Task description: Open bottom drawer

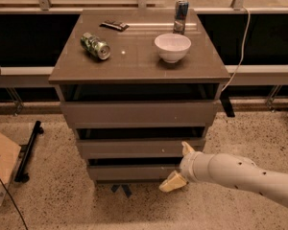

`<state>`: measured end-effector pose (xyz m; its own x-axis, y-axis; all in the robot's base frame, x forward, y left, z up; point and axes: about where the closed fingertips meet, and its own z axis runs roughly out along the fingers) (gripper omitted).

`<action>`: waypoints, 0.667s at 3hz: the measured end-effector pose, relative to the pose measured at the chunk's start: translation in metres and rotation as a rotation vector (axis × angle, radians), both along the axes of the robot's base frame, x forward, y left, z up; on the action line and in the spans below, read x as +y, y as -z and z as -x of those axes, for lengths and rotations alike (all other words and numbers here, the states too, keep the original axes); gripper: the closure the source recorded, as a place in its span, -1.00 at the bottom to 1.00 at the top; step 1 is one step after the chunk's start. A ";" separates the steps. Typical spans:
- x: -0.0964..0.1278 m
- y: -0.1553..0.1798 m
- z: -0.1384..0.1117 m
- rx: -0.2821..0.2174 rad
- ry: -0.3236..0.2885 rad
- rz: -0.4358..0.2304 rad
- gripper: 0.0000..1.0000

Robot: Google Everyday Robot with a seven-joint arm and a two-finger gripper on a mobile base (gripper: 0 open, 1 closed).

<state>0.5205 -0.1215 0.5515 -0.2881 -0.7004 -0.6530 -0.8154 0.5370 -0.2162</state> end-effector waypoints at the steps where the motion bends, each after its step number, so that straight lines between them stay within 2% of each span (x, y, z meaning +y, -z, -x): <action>1: 0.001 0.016 -0.003 0.017 0.000 -0.020 -1.00; 2: 0.003 0.023 -0.005 0.024 0.012 -0.009 -1.00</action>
Offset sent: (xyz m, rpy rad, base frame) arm 0.0112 0.0041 -0.0334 -0.0096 0.0321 -0.0324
